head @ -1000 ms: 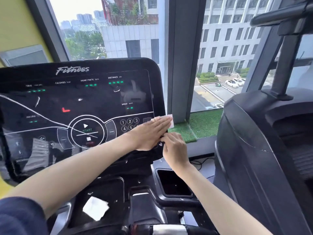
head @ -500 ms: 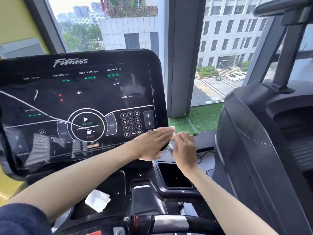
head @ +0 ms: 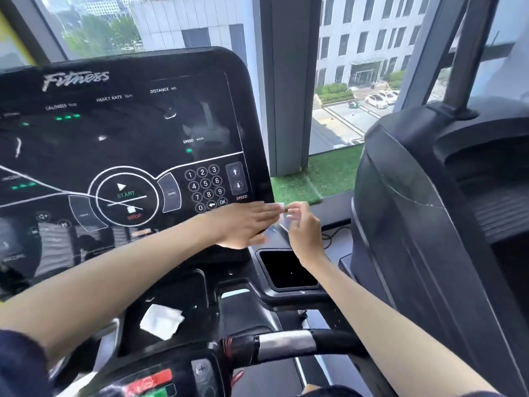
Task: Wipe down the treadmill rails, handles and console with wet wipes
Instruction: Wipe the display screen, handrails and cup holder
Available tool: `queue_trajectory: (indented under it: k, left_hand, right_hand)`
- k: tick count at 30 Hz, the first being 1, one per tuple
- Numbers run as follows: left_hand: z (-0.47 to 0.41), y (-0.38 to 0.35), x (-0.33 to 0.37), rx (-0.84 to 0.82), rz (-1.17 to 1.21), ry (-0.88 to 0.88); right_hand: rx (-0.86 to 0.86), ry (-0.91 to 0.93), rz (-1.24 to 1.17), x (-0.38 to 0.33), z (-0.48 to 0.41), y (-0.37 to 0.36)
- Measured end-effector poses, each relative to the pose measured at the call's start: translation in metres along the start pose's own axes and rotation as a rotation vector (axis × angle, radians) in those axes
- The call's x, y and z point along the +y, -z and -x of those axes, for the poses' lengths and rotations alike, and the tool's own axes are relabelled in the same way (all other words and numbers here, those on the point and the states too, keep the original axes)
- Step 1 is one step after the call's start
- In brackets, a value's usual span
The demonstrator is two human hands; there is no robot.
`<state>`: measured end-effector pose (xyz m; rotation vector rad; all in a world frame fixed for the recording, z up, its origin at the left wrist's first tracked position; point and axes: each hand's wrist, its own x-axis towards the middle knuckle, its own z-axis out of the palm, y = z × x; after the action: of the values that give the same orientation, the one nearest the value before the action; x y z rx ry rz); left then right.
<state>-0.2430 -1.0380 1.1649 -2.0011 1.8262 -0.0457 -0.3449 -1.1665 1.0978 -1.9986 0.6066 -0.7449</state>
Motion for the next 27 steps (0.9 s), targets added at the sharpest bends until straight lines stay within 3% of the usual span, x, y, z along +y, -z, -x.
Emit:
queue_trajectory:
  k: [4,7,10,16,19,23,27]
  left_hand:
    - [-0.002,0.007,-0.01,0.081,-0.071,0.07]
    - [0.0,-0.007,0.012,-0.007,-0.055,0.07]
    - [0.001,-0.011,0.023,-0.105,-0.026,0.04]
    - [-0.011,-0.007,0.035,-0.1,0.092,0.009]
    - [-0.006,-0.014,0.042,0.087,0.228,0.037]
    - [-0.004,-0.024,0.052,0.545,0.2,0.184]
    - [-0.008,-0.018,0.056,0.762,0.192,0.327]
  right_hand:
    - [-0.102,-0.218,-0.244,-0.01,-0.014,-0.002]
    - [-0.193,-0.375,-0.449,-0.005,-0.015,-0.006]
    - [-0.23,-0.429,-0.523,0.001,-0.004,-0.004]
    - [-0.251,-0.639,-0.6,0.006,0.003,0.002]
    - [-0.237,-0.694,-0.691,0.008,0.007,0.013]
    - [-0.314,-0.688,-0.881,0.002,0.001,0.031]
    - [-0.35,-0.677,-0.883,-0.013,-0.001,0.03]
